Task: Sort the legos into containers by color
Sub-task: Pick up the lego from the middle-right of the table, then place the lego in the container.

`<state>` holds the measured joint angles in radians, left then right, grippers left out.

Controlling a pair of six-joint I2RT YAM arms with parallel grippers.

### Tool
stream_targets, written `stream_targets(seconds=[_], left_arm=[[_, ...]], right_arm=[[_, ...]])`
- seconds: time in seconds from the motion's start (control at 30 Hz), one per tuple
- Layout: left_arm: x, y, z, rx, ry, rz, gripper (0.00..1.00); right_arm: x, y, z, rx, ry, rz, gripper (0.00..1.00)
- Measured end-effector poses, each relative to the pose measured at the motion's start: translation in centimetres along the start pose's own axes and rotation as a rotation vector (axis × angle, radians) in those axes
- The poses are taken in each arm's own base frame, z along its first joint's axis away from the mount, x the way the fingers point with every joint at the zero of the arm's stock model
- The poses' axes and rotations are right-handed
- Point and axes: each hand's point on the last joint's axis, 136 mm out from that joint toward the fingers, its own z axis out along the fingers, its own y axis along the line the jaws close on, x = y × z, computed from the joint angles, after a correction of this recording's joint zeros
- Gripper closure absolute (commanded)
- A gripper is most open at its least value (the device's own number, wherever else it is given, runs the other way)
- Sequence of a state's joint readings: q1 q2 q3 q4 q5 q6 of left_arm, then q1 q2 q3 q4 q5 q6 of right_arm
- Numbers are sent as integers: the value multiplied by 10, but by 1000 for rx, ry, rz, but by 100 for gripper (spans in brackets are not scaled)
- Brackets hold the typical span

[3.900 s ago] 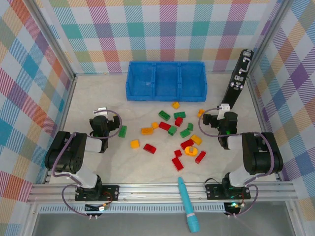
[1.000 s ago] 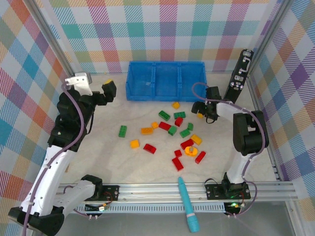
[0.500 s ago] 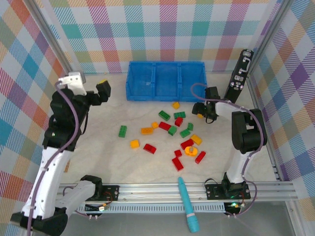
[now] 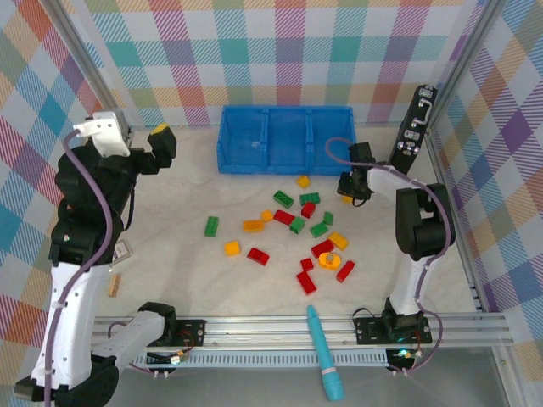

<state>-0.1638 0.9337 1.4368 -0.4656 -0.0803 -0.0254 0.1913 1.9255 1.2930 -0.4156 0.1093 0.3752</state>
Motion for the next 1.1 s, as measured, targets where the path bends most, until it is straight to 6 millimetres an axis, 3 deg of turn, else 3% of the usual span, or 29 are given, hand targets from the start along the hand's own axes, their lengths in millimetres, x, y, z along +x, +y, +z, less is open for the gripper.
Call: stream_targets(seconds=[0.13, 0.23, 0.43, 0.57, 0.67, 0.73, 0.9, 1.0, 1.1], left_arm=[[12, 2, 9, 15, 88, 16, 0], [13, 5, 12, 21, 111, 10, 0], [21, 5, 22, 58, 152, -17, 0], [28, -3, 24, 109, 176, -30, 0], [31, -9, 24, 144, 187, -31, 0], [32, -11, 23, 156, 188, -30, 0], [33, -16, 22, 188, 193, -14, 0], [36, -25, 22, 245, 214, -5, 0], [41, -39, 19, 349, 239, 12, 0]], right_arm=[[-8, 3, -13, 4, 11, -26, 73], [-27, 11, -39, -10, -26, -64, 72], [-100, 40, -114, -71, -240, -145, 69], [-146, 60, -138, -102, -353, -193, 69], [-165, 69, -124, -108, -368, -222, 68], [-171, 74, -101, -107, -346, -238, 67], [-159, 74, -46, -102, -239, -262, 58], [-149, 73, -35, -102, -194, -267, 50], [-151, 75, -40, -113, -199, -287, 42]])
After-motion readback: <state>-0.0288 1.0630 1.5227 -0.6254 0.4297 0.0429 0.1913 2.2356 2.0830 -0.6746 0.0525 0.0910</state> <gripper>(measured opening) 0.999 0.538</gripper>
